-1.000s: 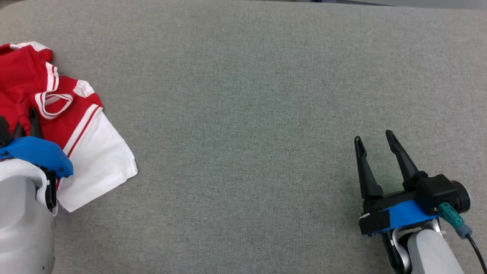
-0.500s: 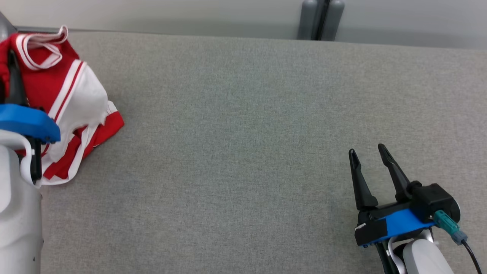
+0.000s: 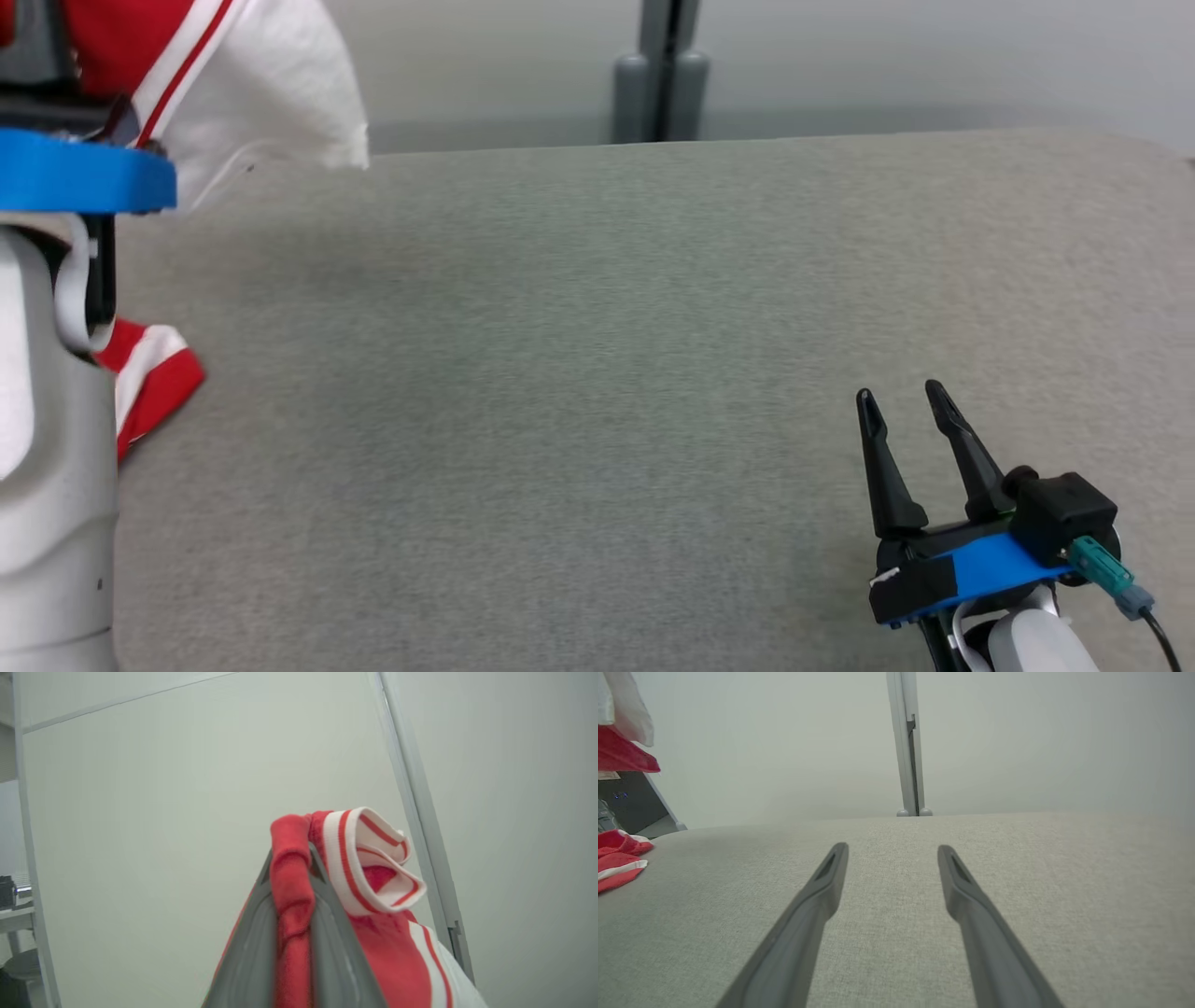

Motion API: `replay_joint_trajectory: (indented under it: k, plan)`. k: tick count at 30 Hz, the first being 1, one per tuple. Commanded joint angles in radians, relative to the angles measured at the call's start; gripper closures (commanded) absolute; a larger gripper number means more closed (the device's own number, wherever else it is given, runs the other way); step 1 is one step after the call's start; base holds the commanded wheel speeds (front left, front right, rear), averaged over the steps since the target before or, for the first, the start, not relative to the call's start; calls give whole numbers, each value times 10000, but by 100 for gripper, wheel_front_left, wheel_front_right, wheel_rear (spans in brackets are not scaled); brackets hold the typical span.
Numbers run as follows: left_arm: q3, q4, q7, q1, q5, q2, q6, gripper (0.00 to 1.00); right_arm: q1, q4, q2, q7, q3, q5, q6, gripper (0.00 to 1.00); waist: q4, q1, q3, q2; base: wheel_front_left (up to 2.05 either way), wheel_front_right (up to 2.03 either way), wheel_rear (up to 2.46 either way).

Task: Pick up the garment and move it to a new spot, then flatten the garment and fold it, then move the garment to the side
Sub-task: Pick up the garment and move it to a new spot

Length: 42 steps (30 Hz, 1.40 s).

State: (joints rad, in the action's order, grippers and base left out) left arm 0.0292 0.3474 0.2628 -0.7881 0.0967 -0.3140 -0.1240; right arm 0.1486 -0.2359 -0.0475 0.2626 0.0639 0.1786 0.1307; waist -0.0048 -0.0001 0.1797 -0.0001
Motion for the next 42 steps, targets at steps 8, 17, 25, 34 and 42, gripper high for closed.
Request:
replay_joint_trajectory:
  k: [8,17,25,34,42]
  plan:
    - [1758,-1049,-159,-1262,276,663,-87,100,35,93,-52,35,72,395,3,0,-1681,1,14,1,0,0,0]
    - [3447,-307,-181,-1240,684,1256,-62,100,184,218,-50,35,122,586,3,0,-2679,1,296,1,0,0,0]
    - [3976,921,-23,90,1092,1673,-63,100,248,207,-50,35,43,567,3,0,-2718,1,446,1,0,0,0]
    - [3931,2015,31,2019,1392,1874,-5,100,312,61,-50,35,119,465,3,0,-2365,1,445,1,0,0,0]
    - [4265,1989,36,3300,1169,2205,-31,0,244,-129,-50,35,156,399,3,0,-1964,1,192,1,0,0,0]
